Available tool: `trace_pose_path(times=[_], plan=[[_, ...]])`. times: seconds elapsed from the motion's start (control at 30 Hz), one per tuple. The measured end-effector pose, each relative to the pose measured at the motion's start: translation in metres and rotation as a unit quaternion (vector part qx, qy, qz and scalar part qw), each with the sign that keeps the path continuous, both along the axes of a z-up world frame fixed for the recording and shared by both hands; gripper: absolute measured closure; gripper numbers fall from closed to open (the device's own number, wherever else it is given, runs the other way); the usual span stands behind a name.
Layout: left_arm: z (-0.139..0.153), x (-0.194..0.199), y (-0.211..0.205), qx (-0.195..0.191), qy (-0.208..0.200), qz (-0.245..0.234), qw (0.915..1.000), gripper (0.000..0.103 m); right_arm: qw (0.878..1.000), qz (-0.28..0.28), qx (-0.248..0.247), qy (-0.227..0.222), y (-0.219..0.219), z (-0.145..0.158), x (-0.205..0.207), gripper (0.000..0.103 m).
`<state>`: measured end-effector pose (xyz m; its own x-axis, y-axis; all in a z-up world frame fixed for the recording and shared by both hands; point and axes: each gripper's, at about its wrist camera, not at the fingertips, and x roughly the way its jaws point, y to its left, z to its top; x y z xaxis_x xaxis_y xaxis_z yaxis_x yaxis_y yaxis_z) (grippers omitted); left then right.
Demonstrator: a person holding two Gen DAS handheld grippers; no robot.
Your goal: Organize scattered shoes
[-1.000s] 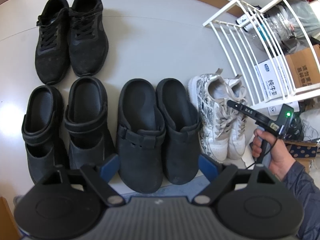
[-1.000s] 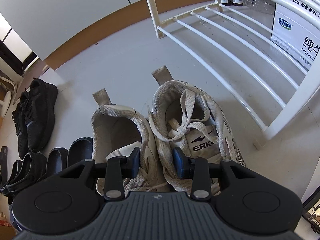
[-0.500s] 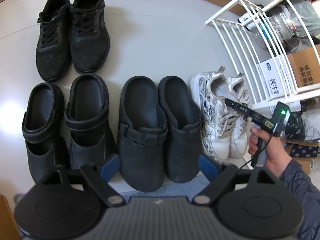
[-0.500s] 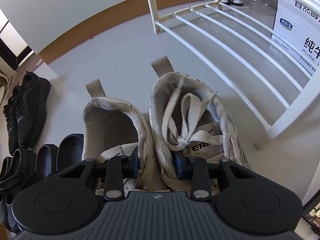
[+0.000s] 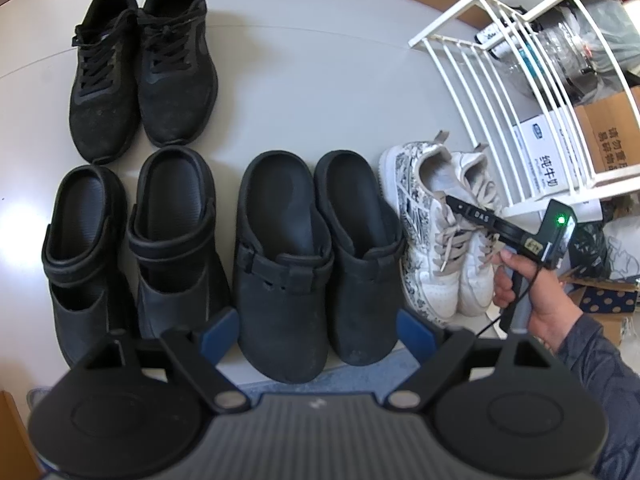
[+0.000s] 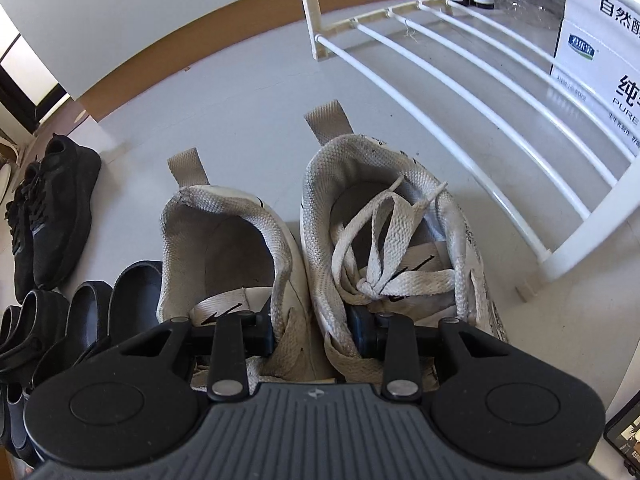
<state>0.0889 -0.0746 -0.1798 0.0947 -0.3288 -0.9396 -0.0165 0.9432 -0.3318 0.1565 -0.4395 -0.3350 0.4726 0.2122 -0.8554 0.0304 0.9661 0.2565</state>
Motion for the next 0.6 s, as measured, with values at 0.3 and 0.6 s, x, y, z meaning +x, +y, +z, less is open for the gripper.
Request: trace_pose_path(times=[0.3,0.6], plan=[[0.005,0.001,-0.004,0.002,-0.009,-0.003,1.0,0.015,0.999,0.004,-0.034,-0.013,0.009,0.004,-0.003,0.076],[0.019,0.006,0.0,0.001,-0.037,0.011,0.9993,0.015,0.998,0.0,-0.055,-0.03,0.011,0.013,-0.013,0.079]])
